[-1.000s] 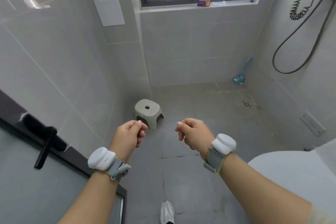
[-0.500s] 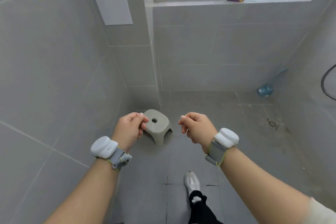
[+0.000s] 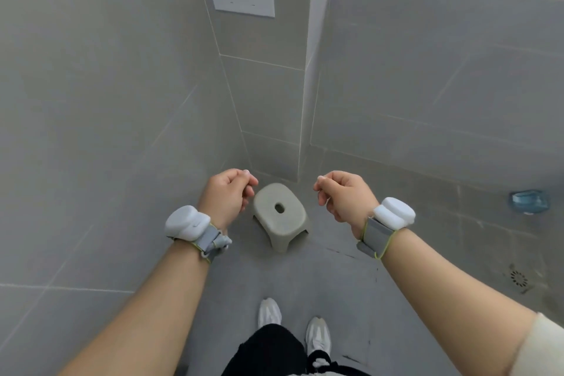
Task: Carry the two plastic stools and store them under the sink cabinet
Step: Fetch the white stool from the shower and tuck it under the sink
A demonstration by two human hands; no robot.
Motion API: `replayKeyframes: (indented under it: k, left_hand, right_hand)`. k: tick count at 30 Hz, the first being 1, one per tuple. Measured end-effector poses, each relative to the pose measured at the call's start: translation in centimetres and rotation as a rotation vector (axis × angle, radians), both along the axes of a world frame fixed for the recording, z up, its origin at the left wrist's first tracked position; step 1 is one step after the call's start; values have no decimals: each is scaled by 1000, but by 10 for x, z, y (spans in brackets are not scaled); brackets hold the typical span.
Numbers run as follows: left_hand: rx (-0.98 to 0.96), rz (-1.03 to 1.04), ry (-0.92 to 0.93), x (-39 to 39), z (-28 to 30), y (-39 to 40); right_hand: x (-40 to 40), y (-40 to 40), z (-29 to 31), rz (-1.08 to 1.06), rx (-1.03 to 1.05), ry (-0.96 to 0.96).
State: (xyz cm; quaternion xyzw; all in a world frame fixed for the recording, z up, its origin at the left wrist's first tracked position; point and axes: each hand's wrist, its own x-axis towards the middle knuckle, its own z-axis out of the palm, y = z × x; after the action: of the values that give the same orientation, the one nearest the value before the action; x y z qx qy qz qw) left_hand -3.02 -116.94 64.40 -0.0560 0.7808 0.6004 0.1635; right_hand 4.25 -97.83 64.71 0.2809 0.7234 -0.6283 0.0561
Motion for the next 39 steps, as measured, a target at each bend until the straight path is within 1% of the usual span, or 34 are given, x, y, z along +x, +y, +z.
replayKeyframes:
  k: [3, 4, 8, 11, 13, 16, 18, 20, 22, 25, 26, 28, 29, 30, 33, 35, 36, 38, 39]
  left_hand:
    - [-33, 1, -13, -45, -20, 11]
    - [-37, 1, -16, -49, -22, 12]
    - [-62, -41, -59, -109, -54, 28]
    - [-89, -111, -137, -165, -84, 44]
    - [-80, -122, -185, -181, -91, 48]
    - [-108, -195, -215, -223, -117, 60]
    - [-145, -214, -214, -237, -129, 60]
    - [-174, -260, -211, -255, -161, 71]
    - [-204, -286, -203, -261, -178, 73]
    - [-244, -356, -191, -276, -242, 85]
    - [-272, -389, -203, -275, -250, 83]
    - [-294, -429, -197, -280, -292, 85]
    - [-307, -439, -194, -282, -318, 87]
    - [-325, -436, -188, -285, -327, 87]
    - [-376, -445, -132, -290, -393, 95]
    - [-443, -470, -104, -288, -441, 97]
    - [-473, -476, -85, -289, -449, 98]
    - [-516, -497, -72, -286, -494, 95]
    - [-540, -523, -68, -287, -500, 94]
  right_hand:
    - [-45, 9, -22, -2, -7, -30]
    - [-49, 10, -25, -4, 0, -39]
    - [-104, 17, -59, -66, 0, -70]
    - [-148, 19, -95, -195, 6, -140]
    - [-161, 17, -107, -260, 7, -177]
    - [-187, 21, -137, -376, -19, -213]
    - [-191, 21, -148, -399, -28, -240]
    - [-199, 30, -174, -447, -30, -255]
    - [-201, 32, -187, -443, -30, -276]
    - [-209, 43, -248, -465, -39, -303]
    - [-206, 42, -253, -465, -47, -330]
    - [-211, 42, -295, -452, -65, -345]
    - [-212, 43, -321, -452, -63, -353]
    - [-213, 42, -327, -440, -58, -372]
    - [-213, 38, -393, -380, -40, -400]
    - [-208, 32, -441, -349, -34, -425]
    - [-207, 30, -446, -345, -26, -434]
    - [-204, 21, -490, -339, -38, -458]
    - [-203, 19, -494, -342, -46, -479]
